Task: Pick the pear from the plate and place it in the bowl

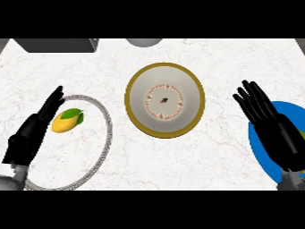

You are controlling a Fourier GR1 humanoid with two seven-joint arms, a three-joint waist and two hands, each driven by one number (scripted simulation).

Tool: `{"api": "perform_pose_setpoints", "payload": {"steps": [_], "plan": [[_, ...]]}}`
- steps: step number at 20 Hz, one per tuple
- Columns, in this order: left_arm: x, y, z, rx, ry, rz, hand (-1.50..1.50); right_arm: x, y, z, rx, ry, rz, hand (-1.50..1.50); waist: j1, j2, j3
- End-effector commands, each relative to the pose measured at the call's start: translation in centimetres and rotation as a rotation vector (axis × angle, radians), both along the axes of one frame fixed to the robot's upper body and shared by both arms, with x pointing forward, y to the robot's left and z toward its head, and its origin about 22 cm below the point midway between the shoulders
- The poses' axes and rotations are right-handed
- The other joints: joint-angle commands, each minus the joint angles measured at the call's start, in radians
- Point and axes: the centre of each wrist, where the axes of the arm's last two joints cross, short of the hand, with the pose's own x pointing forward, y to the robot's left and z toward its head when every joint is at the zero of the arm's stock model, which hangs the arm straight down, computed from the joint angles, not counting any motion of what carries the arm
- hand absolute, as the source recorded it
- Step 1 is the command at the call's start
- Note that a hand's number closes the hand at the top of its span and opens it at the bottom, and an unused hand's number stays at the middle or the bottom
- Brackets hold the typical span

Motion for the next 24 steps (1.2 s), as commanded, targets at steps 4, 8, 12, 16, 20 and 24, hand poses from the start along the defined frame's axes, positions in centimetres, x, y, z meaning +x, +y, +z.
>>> {"api": "perform_pose_setpoints", "payload": {"steps": [4,8,12,16,20,24], "plan": [[2.5,1.6,3.3,-0.137,-0.201,0.136,0.00,0.6,-0.8,1.5,0.193,0.031,0.399,-1.50,0.018,-0.012,0.002],[2.8,2.5,3.9,-0.262,-0.244,0.222,0.00,1.4,-6.8,7.4,-0.260,-0.124,0.177,-1.50,-0.008,-0.018,-0.001],[4.3,4.3,4.9,-0.285,-0.257,0.231,0.00,-1.4,-11.8,4.9,-0.137,-0.185,0.143,-1.50,-0.016,-0.013,0.002],[3.1,4.4,2.9,-0.281,-0.258,0.233,0.00,-4.4,-15.3,7.4,-0.239,-0.208,0.215,-1.50,-0.020,-0.017,0.000],[3.9,5.2,5.5,-0.283,-0.261,0.213,0.00,-2.3,-19.4,12.7,-0.483,-0.211,0.149,-1.50,0.002,-0.013,0.001],[4.4,3.7,4.7,-0.283,-0.255,0.201,0.00,-2.4,-22.7,15.5,-0.639,-0.137,0.125,-1.50,0.009,-0.010,0.002]]}}
